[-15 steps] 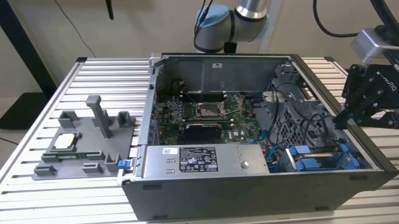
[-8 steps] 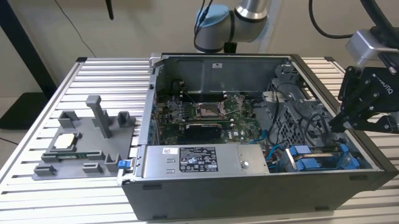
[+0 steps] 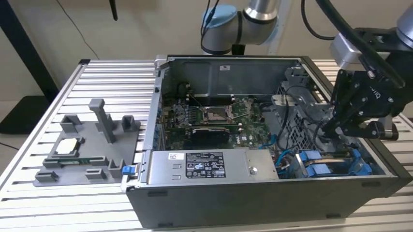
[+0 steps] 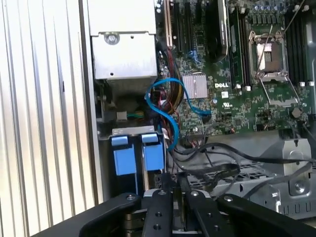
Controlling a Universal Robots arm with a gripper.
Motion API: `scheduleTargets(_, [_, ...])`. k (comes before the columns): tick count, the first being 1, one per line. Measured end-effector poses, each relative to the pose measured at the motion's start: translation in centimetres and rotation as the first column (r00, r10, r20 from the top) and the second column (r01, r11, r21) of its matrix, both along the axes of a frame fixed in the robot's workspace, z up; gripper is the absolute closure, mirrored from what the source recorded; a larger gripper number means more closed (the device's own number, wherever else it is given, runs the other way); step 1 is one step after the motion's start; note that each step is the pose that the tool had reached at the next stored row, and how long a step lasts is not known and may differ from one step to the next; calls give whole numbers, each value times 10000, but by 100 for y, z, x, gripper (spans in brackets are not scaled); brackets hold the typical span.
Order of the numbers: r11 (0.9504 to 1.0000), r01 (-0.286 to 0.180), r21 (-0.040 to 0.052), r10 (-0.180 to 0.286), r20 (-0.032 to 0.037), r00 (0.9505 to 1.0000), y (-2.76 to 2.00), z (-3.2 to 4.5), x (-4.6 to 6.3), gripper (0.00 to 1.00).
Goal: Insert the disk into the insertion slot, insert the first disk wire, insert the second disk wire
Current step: 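Insert the second disk wire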
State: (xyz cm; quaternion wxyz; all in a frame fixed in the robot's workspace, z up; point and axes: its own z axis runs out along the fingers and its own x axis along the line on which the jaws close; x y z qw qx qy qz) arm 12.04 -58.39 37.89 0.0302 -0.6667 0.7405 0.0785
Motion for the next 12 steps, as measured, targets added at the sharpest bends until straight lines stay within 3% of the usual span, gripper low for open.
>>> scheduleTargets(2, [10000,1,-34,-1,96,10000,0,-4,-74,100])
scheduleTargets(4, [9999,-20,-126,23,219,9998,-1,-6,-83,100])
scheduleTargets(6, [9998,-90,-193,95,285,9995,-3,-9,-82,100])
scheduleTargets(12, [9975,-628,-337,640,339,9974,-5,-25,-83,100])
